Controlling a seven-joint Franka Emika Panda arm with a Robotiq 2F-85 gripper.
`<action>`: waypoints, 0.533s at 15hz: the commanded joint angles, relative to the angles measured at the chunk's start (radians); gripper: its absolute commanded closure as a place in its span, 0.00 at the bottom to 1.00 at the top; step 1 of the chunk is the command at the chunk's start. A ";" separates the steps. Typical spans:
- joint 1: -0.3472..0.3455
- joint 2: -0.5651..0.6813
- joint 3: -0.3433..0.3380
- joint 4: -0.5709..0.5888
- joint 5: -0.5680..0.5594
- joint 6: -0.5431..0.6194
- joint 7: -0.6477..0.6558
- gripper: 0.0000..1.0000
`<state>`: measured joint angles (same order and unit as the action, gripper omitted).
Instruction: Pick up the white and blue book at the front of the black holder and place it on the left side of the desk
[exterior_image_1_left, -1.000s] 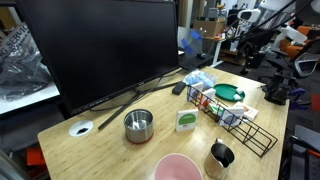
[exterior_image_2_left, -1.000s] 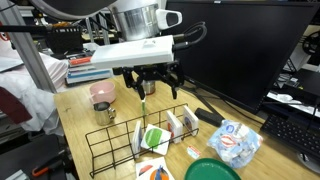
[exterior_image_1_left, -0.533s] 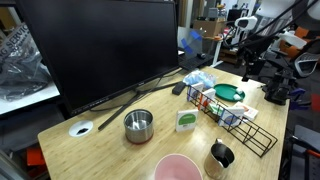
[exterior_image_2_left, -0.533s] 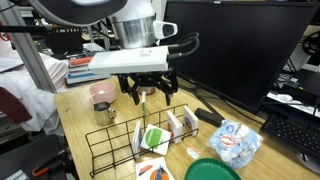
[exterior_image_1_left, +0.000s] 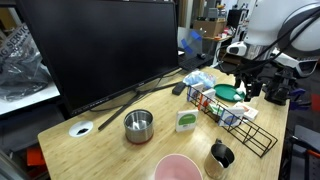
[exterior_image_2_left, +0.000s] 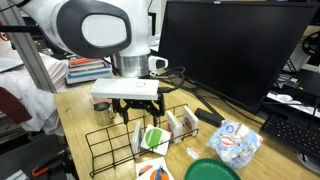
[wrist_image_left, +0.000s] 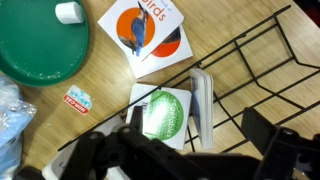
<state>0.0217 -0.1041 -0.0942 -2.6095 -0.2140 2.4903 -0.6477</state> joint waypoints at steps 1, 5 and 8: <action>0.002 0.039 0.012 -0.006 0.079 0.039 -0.088 0.00; 0.010 0.073 0.029 -0.019 0.254 0.100 -0.279 0.00; 0.006 0.094 0.044 -0.014 0.337 0.095 -0.382 0.00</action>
<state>0.0364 -0.0262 -0.0646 -2.6229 0.0561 2.5625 -0.9352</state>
